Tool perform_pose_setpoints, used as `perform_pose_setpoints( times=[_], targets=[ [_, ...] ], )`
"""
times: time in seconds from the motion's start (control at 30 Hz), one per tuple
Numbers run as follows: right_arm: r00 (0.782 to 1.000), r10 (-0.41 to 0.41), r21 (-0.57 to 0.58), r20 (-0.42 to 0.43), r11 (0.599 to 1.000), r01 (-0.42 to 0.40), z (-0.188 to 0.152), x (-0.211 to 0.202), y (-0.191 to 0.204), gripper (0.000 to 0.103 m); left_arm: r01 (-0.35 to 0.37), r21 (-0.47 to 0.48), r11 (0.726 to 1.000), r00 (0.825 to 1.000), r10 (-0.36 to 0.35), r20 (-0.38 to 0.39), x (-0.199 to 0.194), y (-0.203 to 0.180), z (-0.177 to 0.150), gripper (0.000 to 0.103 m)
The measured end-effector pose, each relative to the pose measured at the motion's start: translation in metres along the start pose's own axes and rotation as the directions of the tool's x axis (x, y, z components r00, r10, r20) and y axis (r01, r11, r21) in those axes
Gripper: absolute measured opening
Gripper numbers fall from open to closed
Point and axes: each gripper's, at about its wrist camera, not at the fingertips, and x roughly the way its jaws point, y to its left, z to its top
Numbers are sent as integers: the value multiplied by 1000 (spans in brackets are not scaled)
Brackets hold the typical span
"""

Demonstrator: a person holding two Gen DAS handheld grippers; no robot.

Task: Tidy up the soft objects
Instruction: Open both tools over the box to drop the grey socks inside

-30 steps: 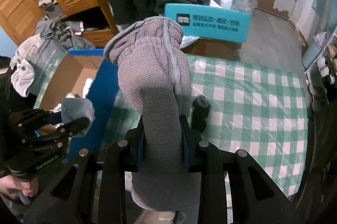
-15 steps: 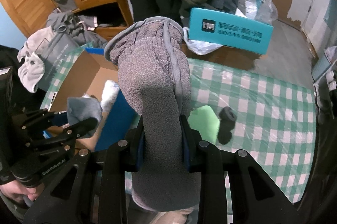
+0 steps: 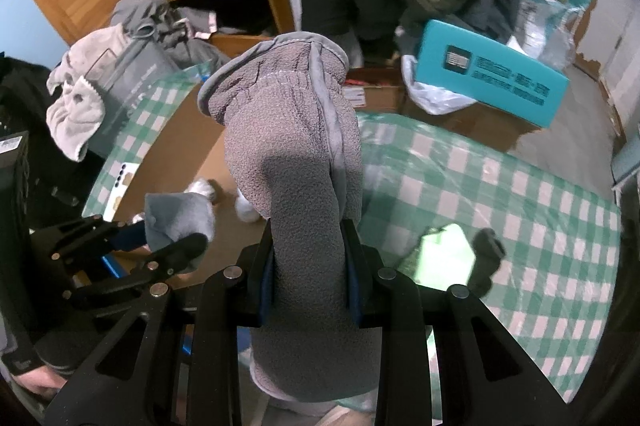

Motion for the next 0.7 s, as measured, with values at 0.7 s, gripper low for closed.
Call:
perform_pose_setpoints(
  times=[0.7],
  targets=[
    [994, 52, -80, -100, 995, -60, 39, 67, 77, 27, -28, -123, 992, 999, 22, -47, 22, 75, -12, 29]
  ],
)
